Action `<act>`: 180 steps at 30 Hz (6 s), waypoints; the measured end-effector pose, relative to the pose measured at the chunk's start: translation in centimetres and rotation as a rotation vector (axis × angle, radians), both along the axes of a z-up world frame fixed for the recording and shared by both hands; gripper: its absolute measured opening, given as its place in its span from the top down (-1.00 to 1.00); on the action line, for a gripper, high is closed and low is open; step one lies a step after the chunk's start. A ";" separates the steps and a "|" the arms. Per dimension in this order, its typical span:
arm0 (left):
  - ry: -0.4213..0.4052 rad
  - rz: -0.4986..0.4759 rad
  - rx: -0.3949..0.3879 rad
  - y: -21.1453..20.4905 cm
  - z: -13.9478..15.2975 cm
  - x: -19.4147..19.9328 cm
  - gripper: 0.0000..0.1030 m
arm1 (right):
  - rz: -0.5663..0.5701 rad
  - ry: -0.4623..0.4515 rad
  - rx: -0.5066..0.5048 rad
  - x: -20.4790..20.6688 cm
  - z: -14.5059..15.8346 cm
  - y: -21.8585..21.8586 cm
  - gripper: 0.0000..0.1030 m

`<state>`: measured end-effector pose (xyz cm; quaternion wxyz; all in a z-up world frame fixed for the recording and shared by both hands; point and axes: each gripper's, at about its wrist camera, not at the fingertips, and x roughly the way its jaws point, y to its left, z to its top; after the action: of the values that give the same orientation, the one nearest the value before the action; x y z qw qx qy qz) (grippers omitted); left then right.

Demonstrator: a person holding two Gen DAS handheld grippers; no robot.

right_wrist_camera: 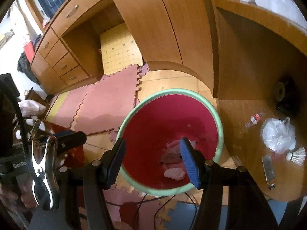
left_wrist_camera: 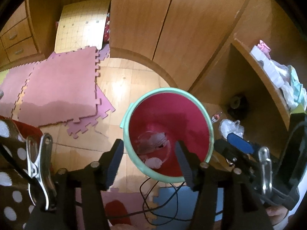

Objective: Collect trash
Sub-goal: 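Move both open tools back up to the shelf, then grasp the white textured wipe pad with the right tool, then grasp the pink tissue on the shelf with the left tool, then carry the pink tissue and white wipe pad with both tools over the bin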

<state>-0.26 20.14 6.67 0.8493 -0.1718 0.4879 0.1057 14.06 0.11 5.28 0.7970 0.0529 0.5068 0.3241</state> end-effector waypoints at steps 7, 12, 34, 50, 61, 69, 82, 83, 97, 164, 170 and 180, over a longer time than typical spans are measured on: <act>-0.036 -0.042 0.023 -1.9 2.1 -0.2 -0.25 | -0.003 -0.056 0.028 -1.5 3.9 -2.0 -0.15; -0.080 -0.092 0.024 -3.9 4.2 -0.5 -0.32 | -0.035 -0.099 0.035 -3.1 6.5 -4.2 -0.15; -0.169 -0.273 0.019 -13.2 12.2 -1.3 -0.40 | -0.251 -0.296 0.005 -8.2 17.4 -16.4 -0.15; -0.190 -0.367 0.014 -18.6 14.5 5.5 -0.45 | -0.386 -0.394 -0.118 -1.5 19.7 -24.9 -0.22; -0.202 -0.411 -0.001 -21.8 14.1 10.8 -0.46 | -0.324 -0.397 -0.276 4.7 16.3 -24.8 -0.33; -0.188 -0.429 0.000 -23.1 12.9 13.0 -0.46 | -0.326 -0.372 -0.246 7.0 15.1 -25.8 -0.32; -0.200 -0.418 0.043 -22.8 13.0 15.5 -0.46 | -0.291 -0.407 -0.234 7.4 15.6 -26.1 0.75; -0.203 -0.415 0.050 -22.6 13.1 15.6 -0.46 | -0.297 -0.408 -0.227 7.4 15.6 -26.2 0.78; -0.238 -0.439 0.213 -23.1 15.1 20.6 -0.46 | -0.379 -0.461 -0.061 6.0 17.8 -29.0 0.85; -0.382 -0.528 0.163 -17.5 19.9 20.3 0.47 | -0.406 -0.487 0.080 5.7 18.3 -31.3 0.84; -0.370 -0.493 0.117 -16.0 21.4 16.7 0.47 | -0.377 -0.512 0.100 3.5 20.1 -29.4 0.84; -0.364 -0.440 0.158 -14.8 23.3 8.4 0.46 | -0.306 -0.562 0.142 -1.1 23.9 -26.2 0.84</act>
<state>8.11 5.37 29.97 0.9361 -0.0115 0.3433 -0.0762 12.95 -26.07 29.18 0.9396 0.0923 0.2292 0.2368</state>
